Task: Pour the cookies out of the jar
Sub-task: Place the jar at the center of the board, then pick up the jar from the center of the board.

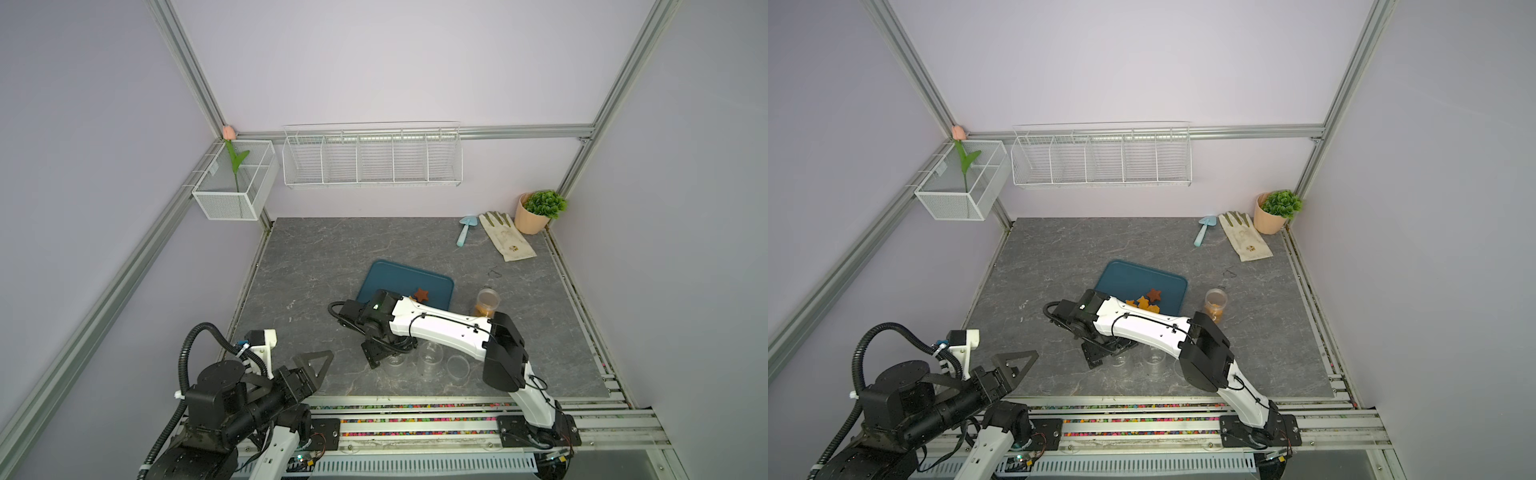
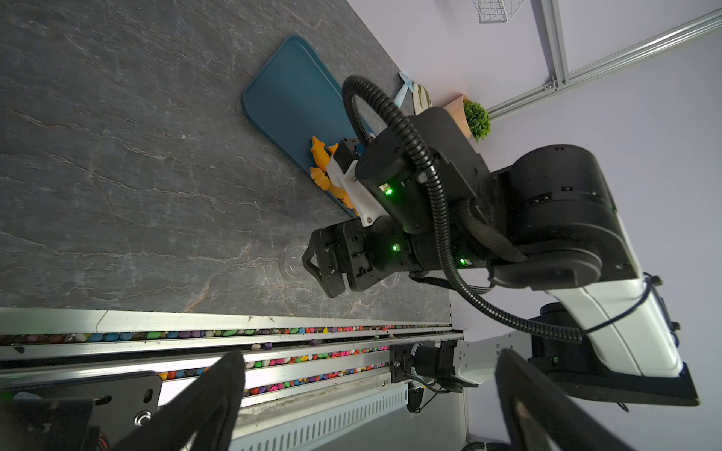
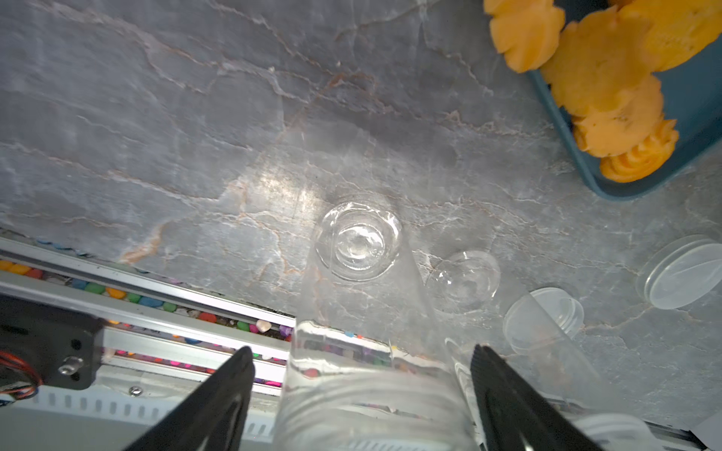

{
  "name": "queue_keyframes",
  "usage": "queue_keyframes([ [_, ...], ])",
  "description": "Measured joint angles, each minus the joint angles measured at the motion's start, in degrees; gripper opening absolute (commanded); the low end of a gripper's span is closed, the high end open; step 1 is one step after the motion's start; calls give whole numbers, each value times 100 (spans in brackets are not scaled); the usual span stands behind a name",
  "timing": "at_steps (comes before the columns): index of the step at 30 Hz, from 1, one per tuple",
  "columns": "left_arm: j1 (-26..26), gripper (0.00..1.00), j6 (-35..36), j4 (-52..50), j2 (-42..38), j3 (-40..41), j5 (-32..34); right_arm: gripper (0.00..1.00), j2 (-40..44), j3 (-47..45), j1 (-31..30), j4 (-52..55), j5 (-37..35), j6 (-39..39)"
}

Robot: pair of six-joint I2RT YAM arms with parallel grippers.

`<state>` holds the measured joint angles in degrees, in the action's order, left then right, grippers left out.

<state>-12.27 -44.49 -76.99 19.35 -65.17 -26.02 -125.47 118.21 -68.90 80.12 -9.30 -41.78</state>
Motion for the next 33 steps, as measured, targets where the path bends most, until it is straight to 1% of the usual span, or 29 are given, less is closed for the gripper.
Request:
queue_keyframes([
  [9, 0, 99, -24, 90, 0, 0, 2, 89, 17, 1038, 20, 470, -369, 63],
  [14, 0, 99, -24, 142, 4, 0, 2, 89, 293, 1134, 39, 518, -675, 114],
  [18, 0, 99, -24, 195, 13, 0, 2, 88, 732, 1130, 79, 511, -953, 129],
  [21, 0, 99, -26, 254, 22, 0, 2, 88, 1180, 942, 101, 358, -1119, 157],
  [28, 0, 99, -85, 455, 68, 4, -2, 88, 2168, 87, 173, -76, -1366, 125],
  [33, 0, 99, -68, 584, 343, 2, 0, 89, 2719, -522, 417, -229, -1399, 28],
])
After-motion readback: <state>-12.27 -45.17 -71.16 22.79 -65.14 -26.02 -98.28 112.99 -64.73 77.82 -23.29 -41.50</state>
